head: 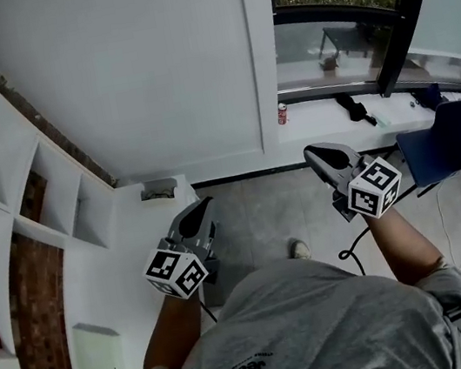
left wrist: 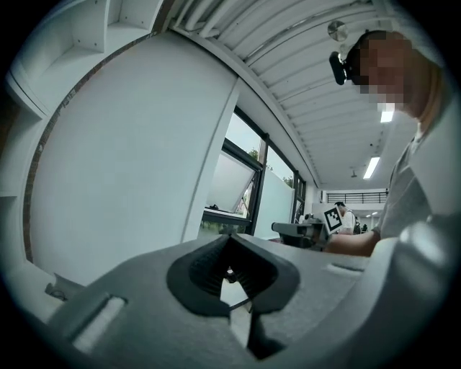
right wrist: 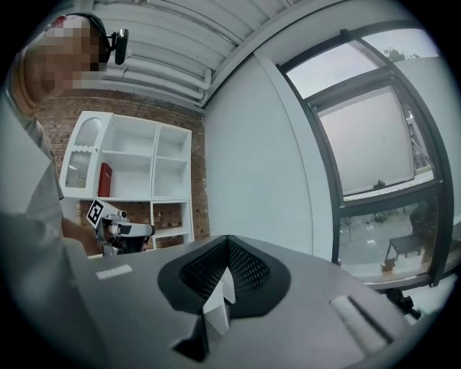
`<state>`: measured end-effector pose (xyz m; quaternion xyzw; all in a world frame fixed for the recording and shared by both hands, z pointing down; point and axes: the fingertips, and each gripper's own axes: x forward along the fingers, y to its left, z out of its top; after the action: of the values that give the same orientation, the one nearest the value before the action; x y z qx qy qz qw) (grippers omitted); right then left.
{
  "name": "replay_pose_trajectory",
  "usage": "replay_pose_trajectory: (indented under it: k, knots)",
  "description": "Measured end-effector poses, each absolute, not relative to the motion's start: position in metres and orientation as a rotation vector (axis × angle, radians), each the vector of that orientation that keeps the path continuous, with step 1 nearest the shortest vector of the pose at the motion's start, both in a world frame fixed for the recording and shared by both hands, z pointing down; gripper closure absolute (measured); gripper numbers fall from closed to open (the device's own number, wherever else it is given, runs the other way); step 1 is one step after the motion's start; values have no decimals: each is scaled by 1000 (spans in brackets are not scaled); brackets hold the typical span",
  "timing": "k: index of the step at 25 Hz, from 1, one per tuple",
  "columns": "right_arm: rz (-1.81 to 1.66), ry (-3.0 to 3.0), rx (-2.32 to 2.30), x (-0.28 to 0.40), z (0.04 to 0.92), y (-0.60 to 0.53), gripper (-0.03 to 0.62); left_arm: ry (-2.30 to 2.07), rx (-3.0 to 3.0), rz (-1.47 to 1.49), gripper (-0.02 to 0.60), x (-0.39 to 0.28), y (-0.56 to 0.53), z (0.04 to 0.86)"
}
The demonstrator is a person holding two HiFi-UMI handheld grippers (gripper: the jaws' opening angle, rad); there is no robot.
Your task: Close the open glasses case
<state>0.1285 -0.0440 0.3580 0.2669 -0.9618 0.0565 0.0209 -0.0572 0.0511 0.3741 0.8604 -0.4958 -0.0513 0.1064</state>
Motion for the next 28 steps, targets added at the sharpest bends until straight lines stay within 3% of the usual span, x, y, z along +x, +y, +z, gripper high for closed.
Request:
replay_pose_trajectory:
  k: [15,28]
  knots:
    - [186,-2996,675,180,356,-240,585,-1499,2536,-160,584,20,-153,354]
    - [170,-2944,823,122,363,-282,585,-1349,2605,-161,584,-47,-217,361]
